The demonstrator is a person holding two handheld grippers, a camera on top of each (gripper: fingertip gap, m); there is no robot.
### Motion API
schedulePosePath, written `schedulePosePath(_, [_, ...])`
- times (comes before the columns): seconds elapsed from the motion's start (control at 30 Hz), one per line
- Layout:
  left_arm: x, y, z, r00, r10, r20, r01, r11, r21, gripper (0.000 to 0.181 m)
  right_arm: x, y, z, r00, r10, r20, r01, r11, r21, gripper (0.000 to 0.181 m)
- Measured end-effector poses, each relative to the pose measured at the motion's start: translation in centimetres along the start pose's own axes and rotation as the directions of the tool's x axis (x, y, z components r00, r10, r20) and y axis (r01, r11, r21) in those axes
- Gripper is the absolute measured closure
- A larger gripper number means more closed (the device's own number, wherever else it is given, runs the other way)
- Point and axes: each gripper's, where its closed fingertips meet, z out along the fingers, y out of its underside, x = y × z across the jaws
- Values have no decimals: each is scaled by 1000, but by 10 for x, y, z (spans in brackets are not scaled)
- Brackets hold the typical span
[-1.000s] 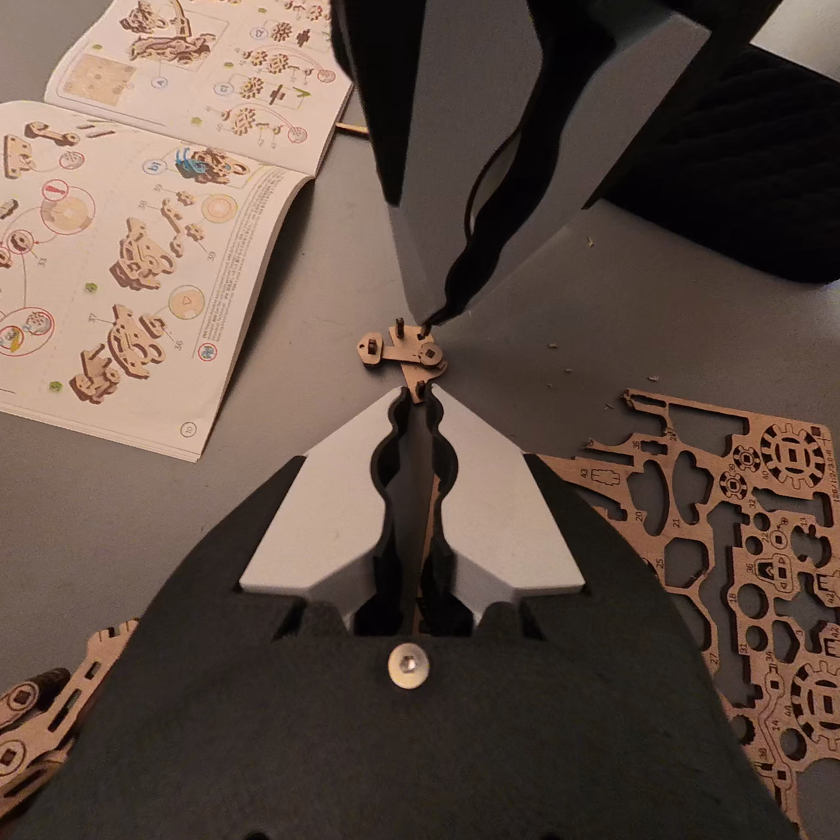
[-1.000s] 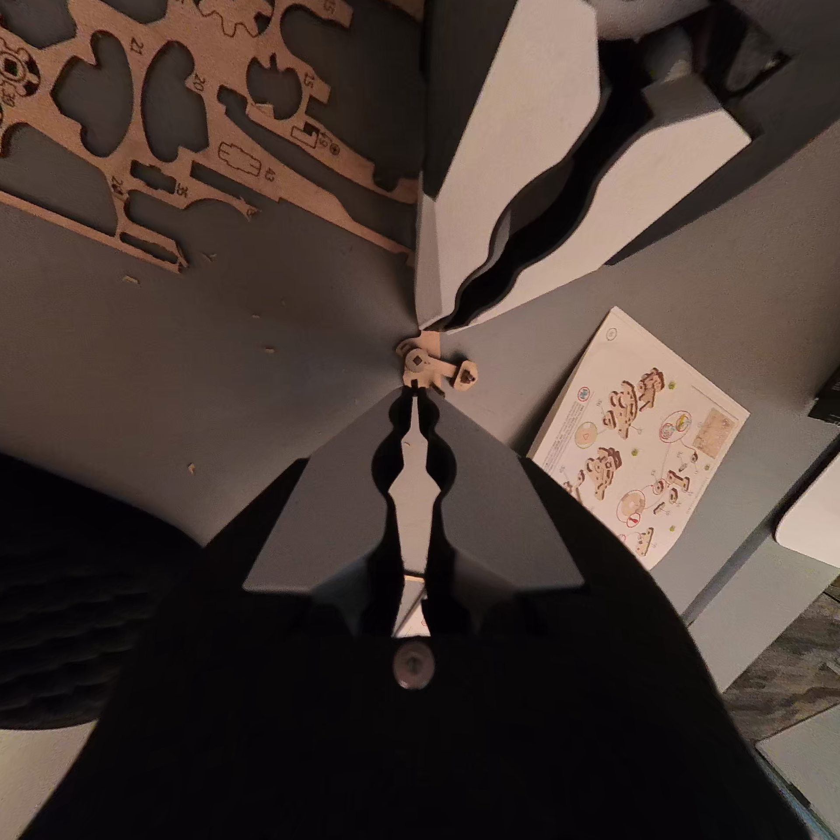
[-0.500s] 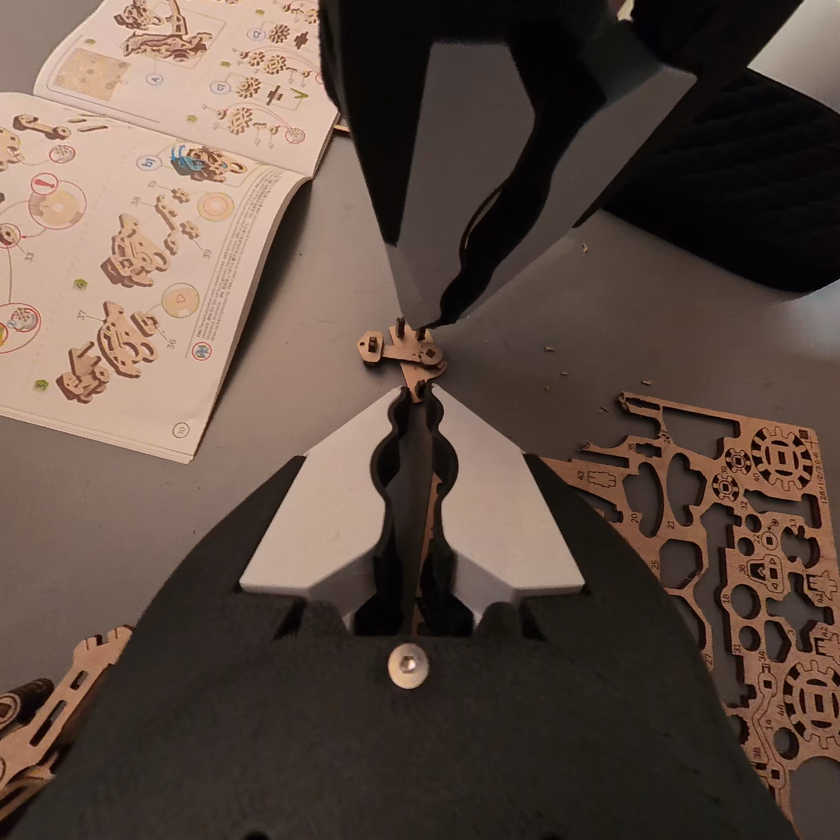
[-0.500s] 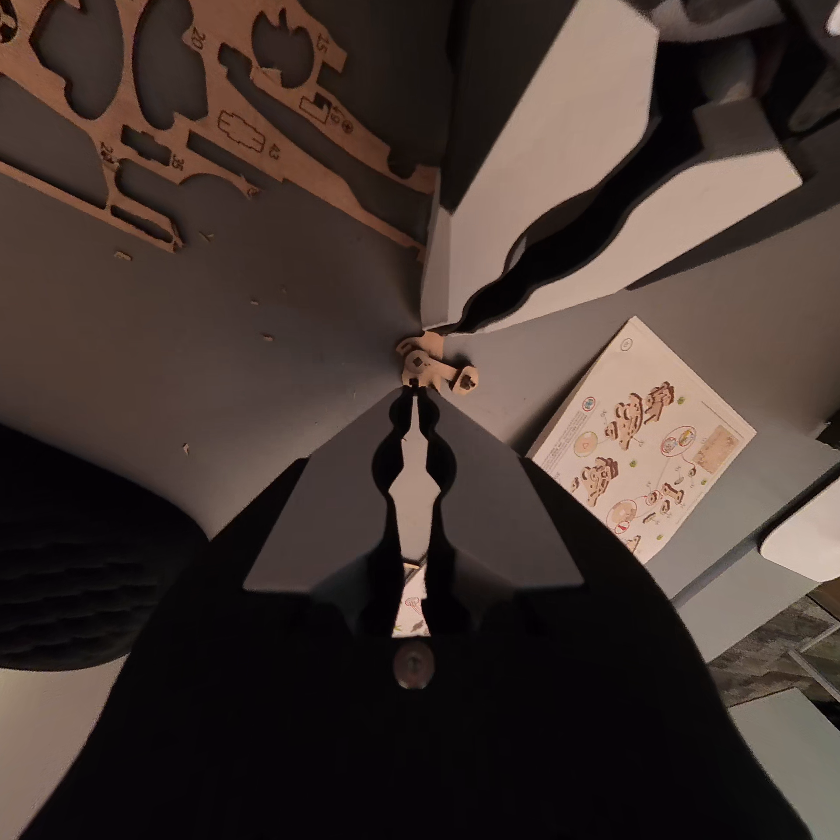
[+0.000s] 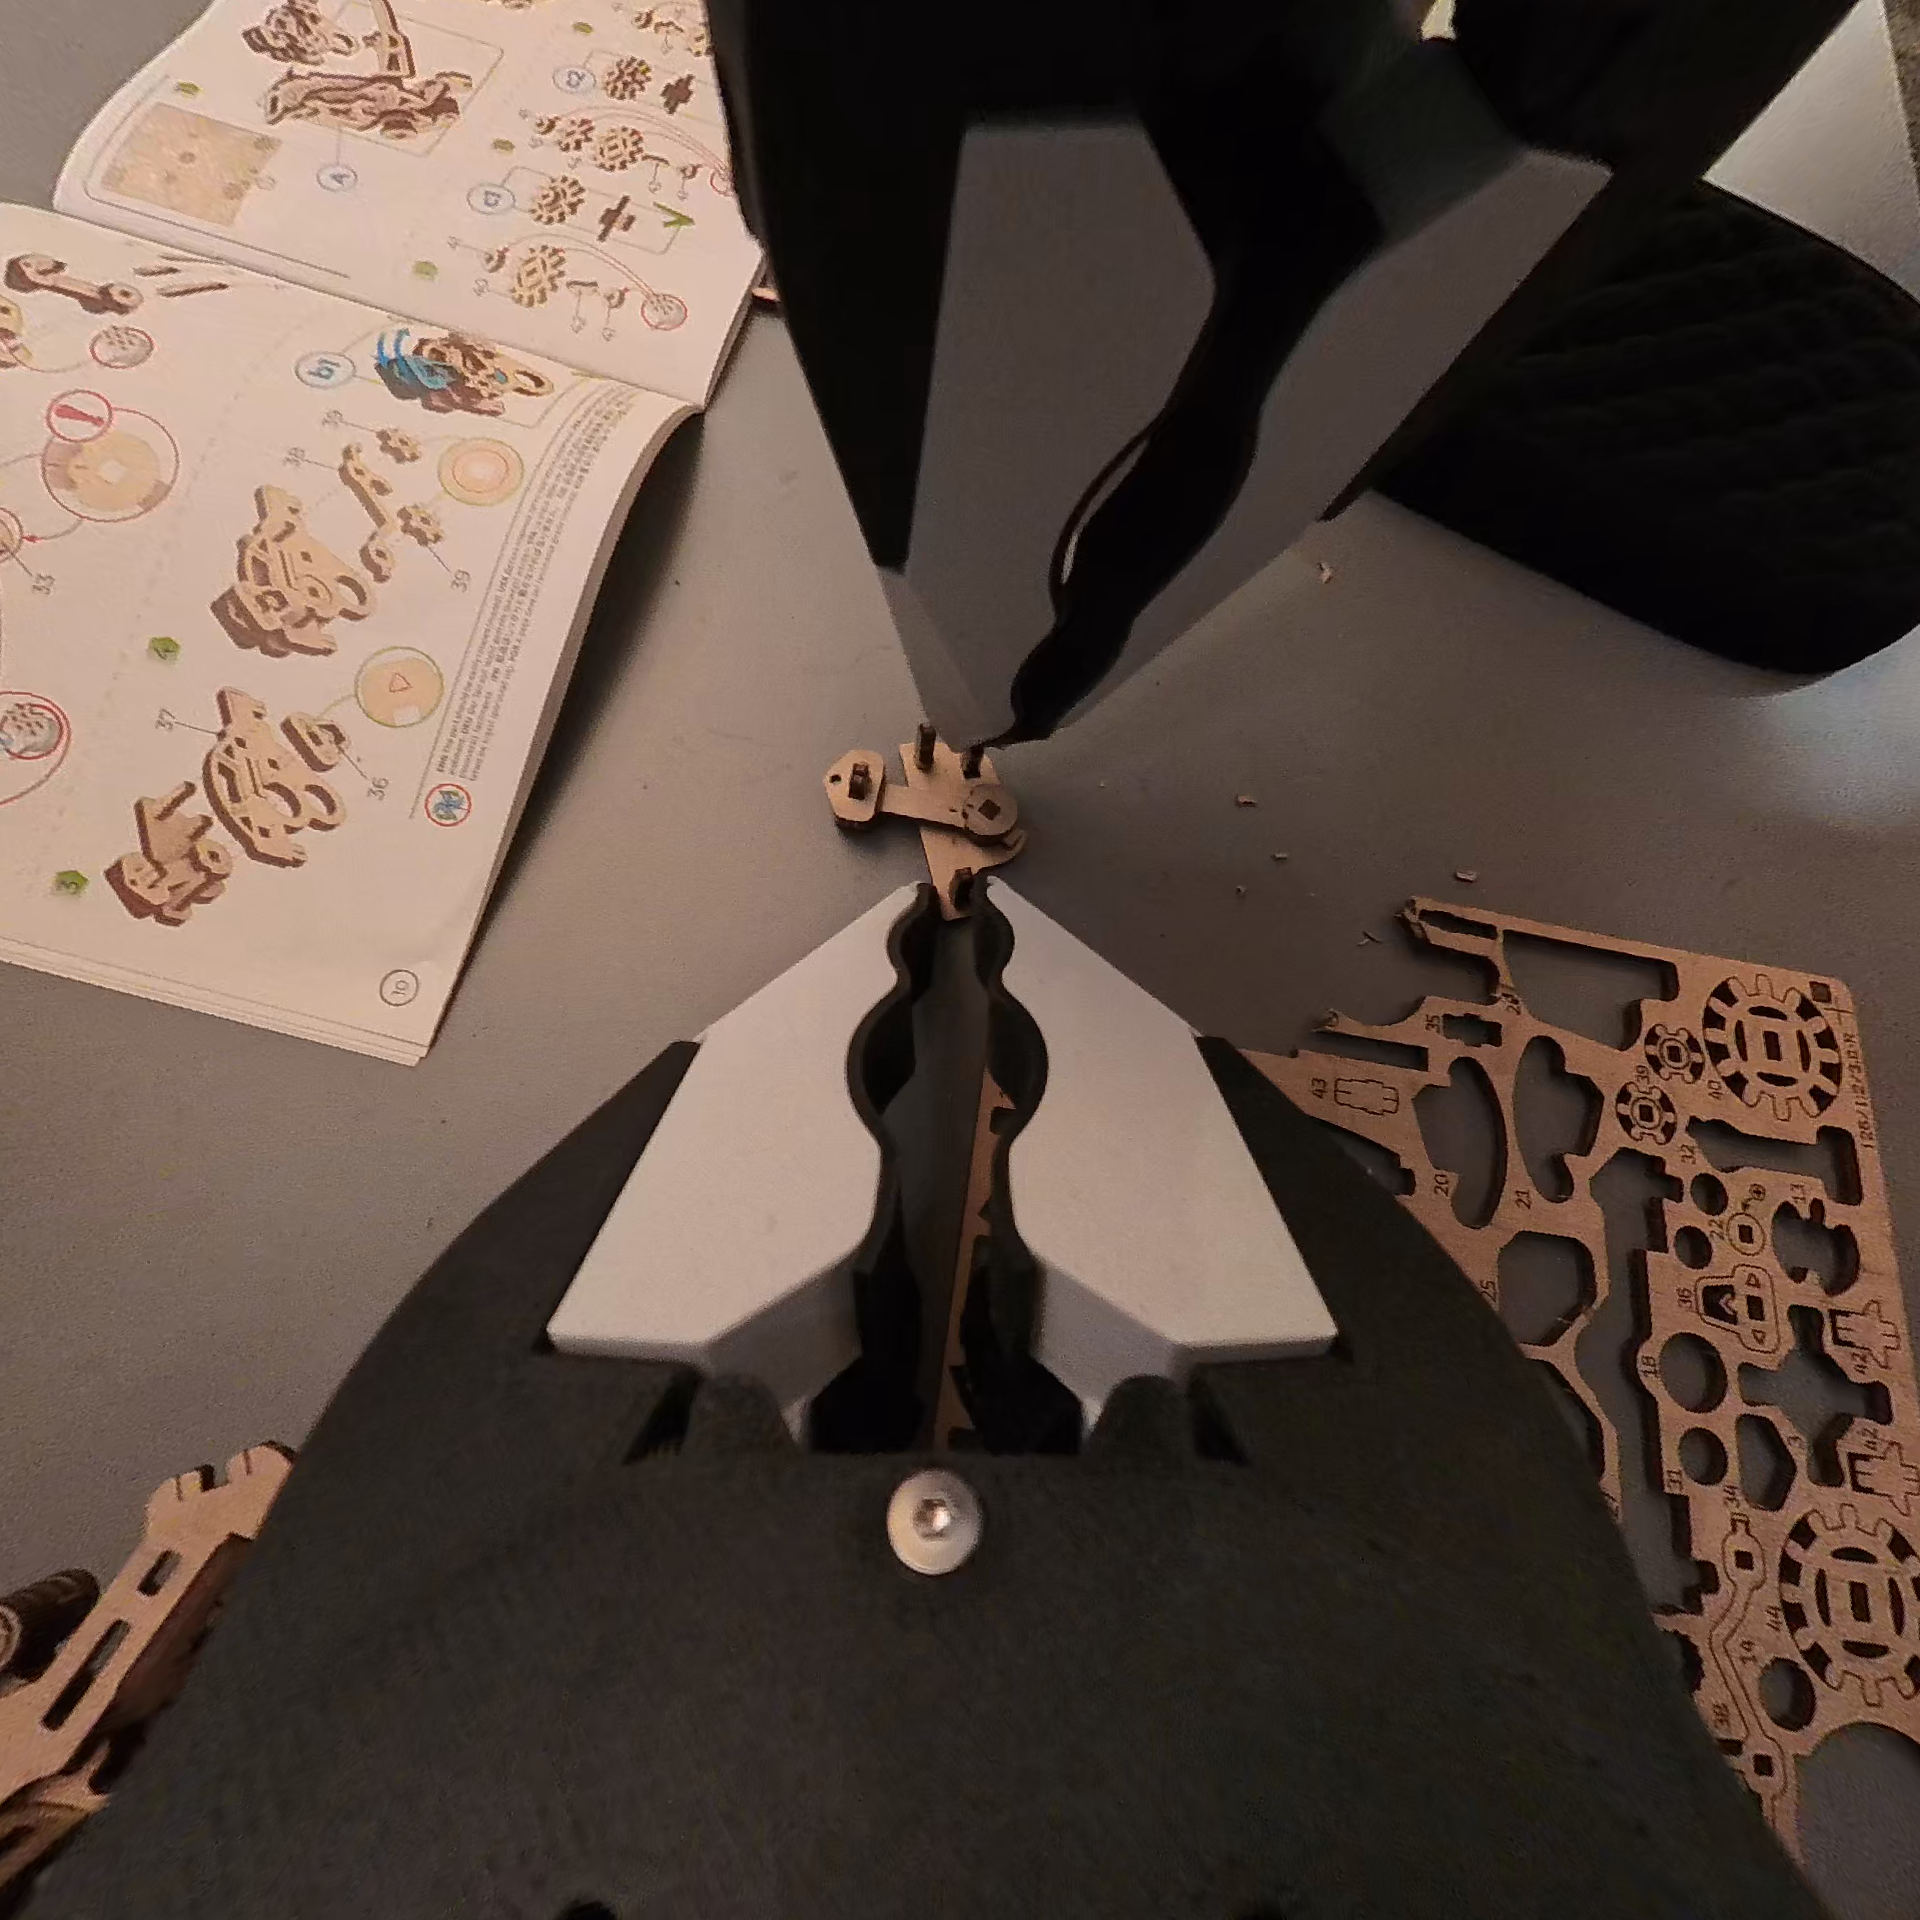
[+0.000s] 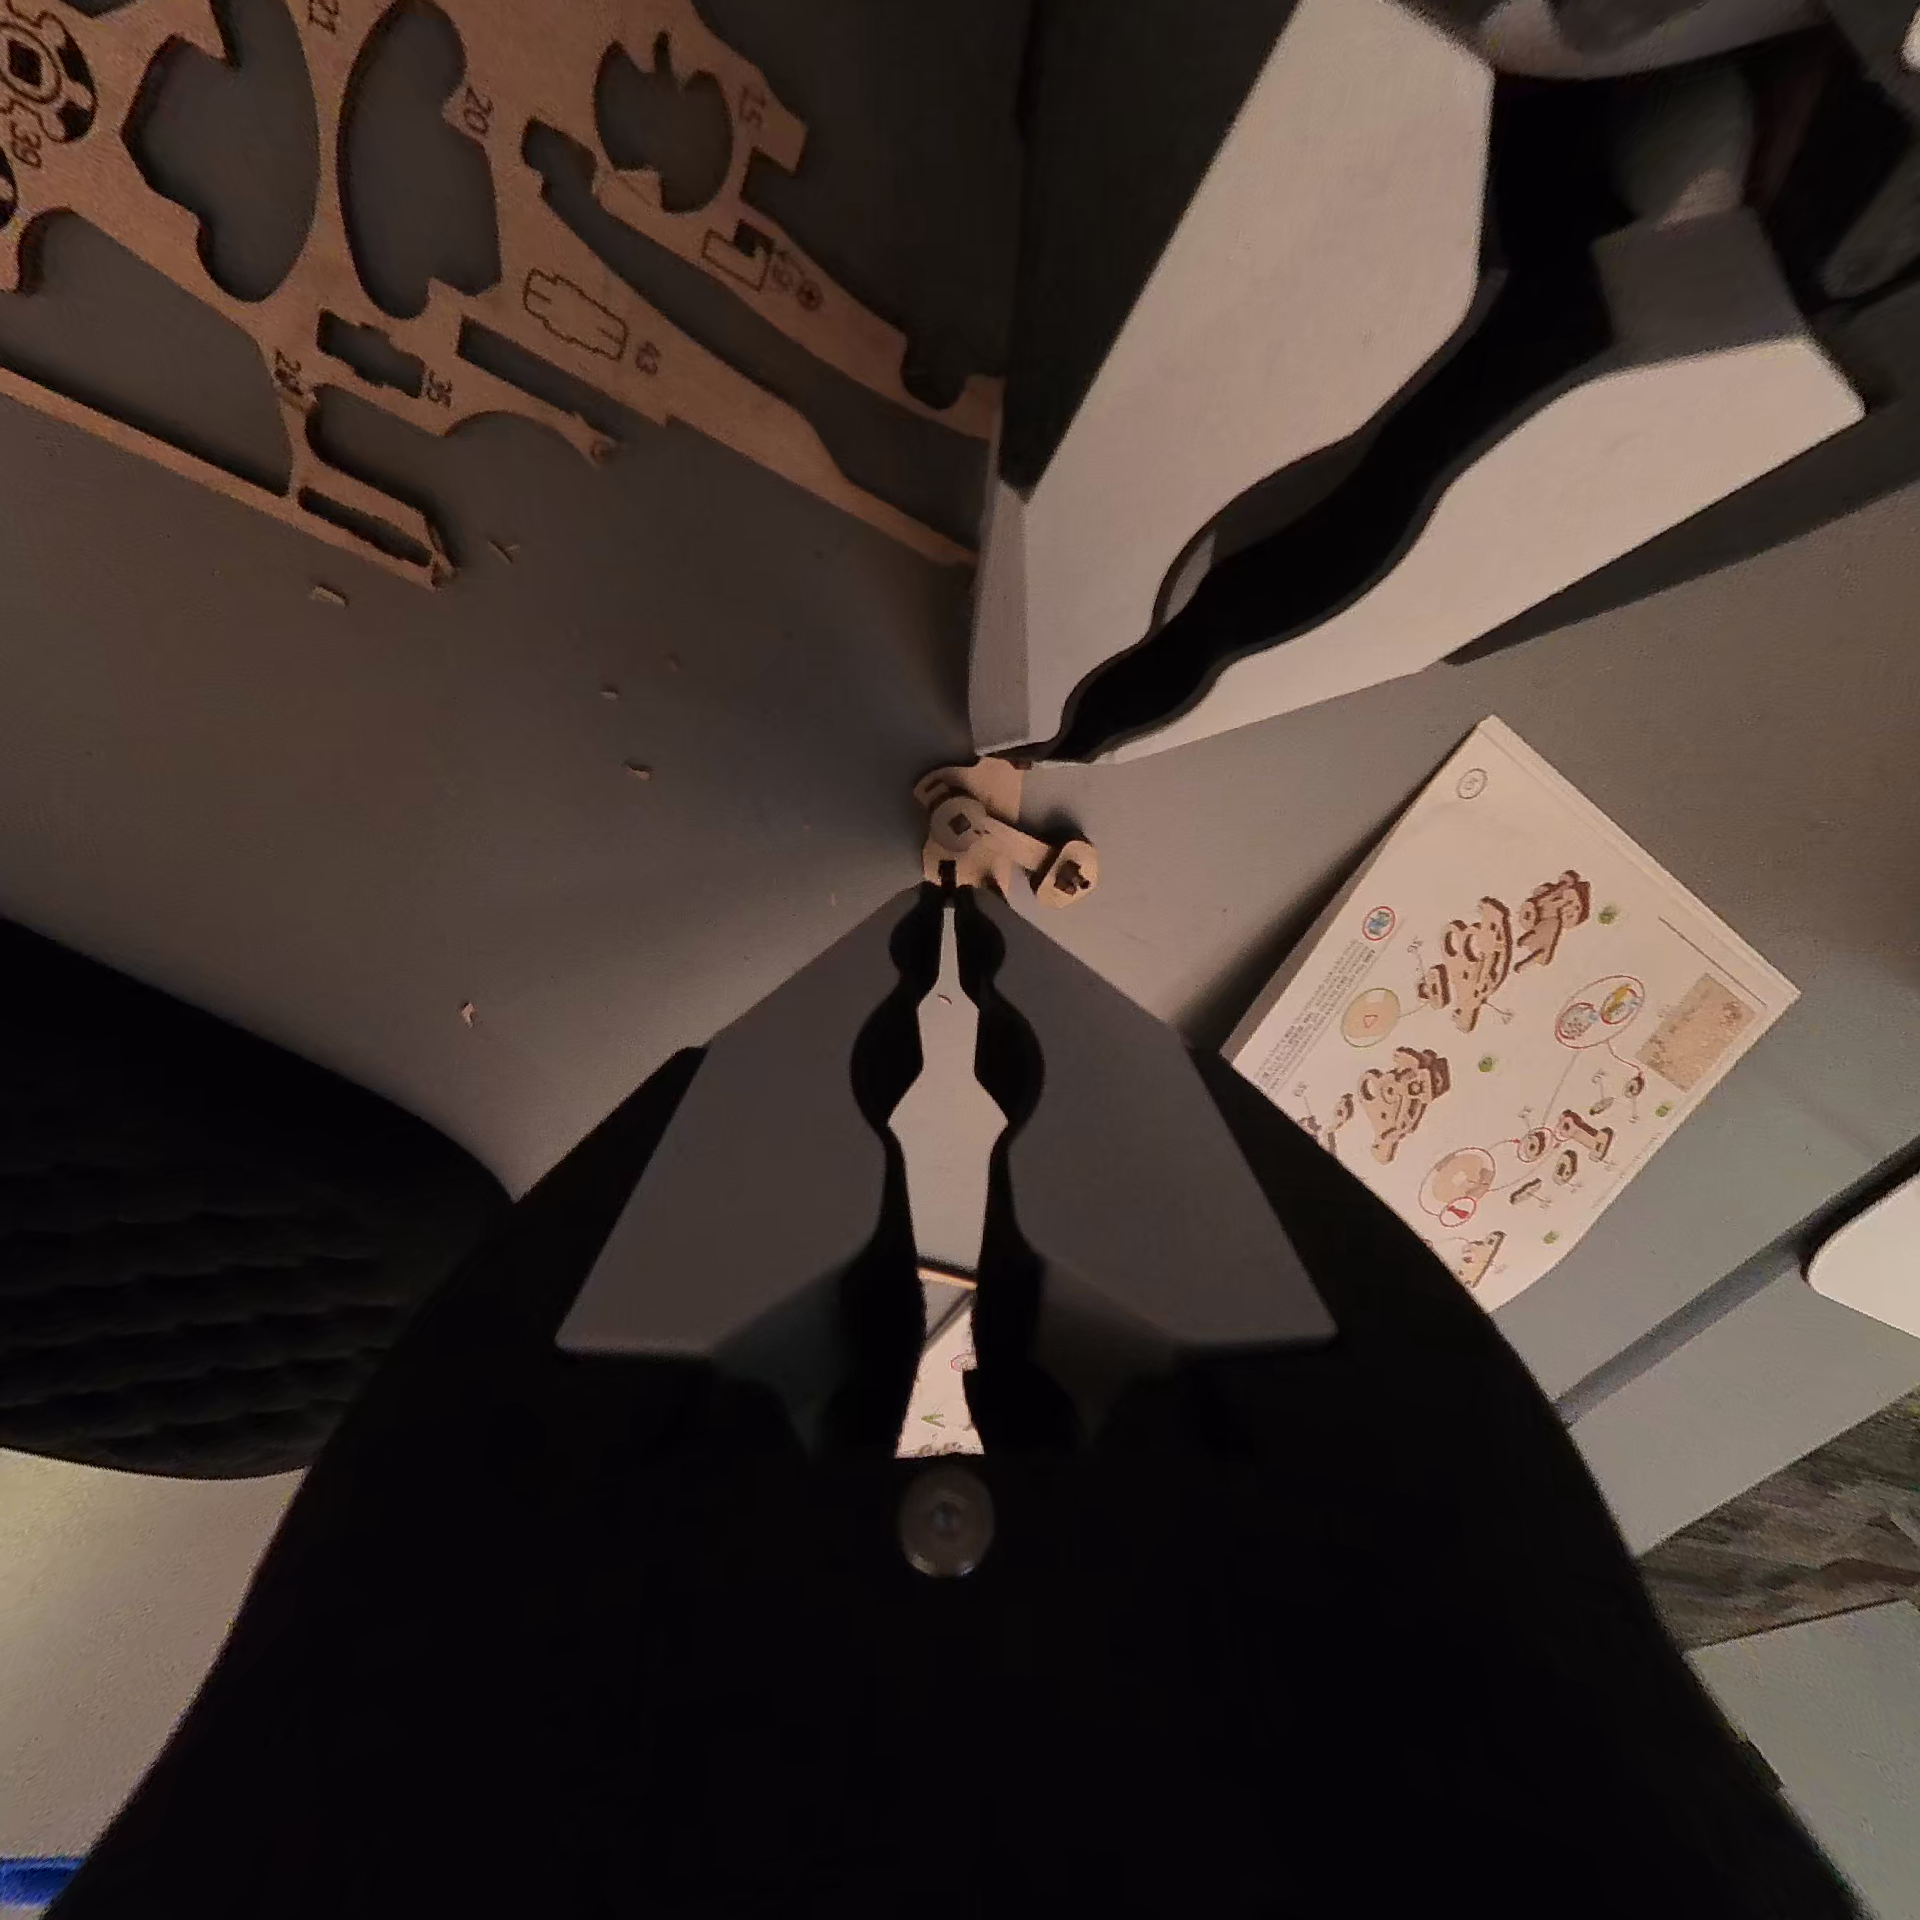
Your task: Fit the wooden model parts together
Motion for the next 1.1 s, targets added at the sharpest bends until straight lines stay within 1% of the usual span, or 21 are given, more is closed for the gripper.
schedulePosePath(0.03, [0, 0, 0, 1000, 0, 0, 0, 1000, 0, 177, 0, 0, 0, 1000, 5, 2, -5, 1000, 1, 180])
schedulePosePath(0.67, [0, 0, 0, 1000, 2, -4, -2, 1000, 1, 177, -1, -2, 1, 999, 41, 28, -42, 999, 25, 180])
schedulePosePath(1.1, [1, 0, 0, 1000, -10, -14, 10, 1000, 3, 176, -1, -1, 3, 999, 31, 44, -29, 998, -47, 180])
